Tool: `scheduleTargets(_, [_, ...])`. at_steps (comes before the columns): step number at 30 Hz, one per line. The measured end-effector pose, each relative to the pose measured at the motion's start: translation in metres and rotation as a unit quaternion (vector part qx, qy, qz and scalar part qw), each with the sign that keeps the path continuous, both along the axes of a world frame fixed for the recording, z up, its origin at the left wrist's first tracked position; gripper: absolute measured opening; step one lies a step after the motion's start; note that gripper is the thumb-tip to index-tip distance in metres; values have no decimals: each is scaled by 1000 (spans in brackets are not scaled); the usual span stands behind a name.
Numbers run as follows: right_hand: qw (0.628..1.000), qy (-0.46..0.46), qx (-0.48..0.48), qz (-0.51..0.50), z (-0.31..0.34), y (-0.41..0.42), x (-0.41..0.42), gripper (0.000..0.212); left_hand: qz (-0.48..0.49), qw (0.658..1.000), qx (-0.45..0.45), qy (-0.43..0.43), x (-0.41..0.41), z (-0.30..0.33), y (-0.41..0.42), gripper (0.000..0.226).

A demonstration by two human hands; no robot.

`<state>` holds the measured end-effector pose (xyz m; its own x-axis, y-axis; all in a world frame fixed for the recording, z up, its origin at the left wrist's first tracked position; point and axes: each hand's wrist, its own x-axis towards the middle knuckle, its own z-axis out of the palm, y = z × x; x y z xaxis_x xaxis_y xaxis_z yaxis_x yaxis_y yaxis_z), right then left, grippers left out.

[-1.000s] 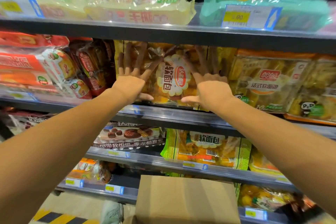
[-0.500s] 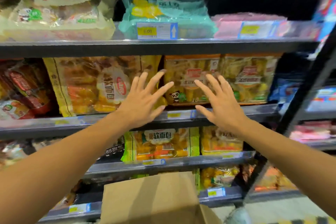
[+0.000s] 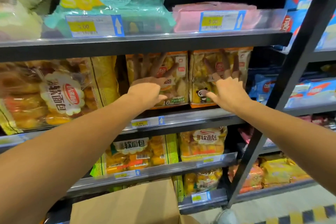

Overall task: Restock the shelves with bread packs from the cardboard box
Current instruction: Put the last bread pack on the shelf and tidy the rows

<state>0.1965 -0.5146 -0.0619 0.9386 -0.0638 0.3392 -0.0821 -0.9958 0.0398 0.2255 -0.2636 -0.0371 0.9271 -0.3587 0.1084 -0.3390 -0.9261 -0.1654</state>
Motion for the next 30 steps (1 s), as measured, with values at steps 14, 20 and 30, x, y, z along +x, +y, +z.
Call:
scheduleTargets(14, [999, 16, -13, -43, -12, 4, 24, 81, 66, 996, -31, 53, 24, -4, -25, 86])
scheduleTargets(20, [998, -63, 13, -8, -7, 7, -8, 62, -14, 992, -123, -25, -7, 1, 0, 48])
scheduleTargets(30, [998, 32, 35, 47, 2, 12, -25, 65, -37, 995, 24, -85, -35, -14, 27, 58])
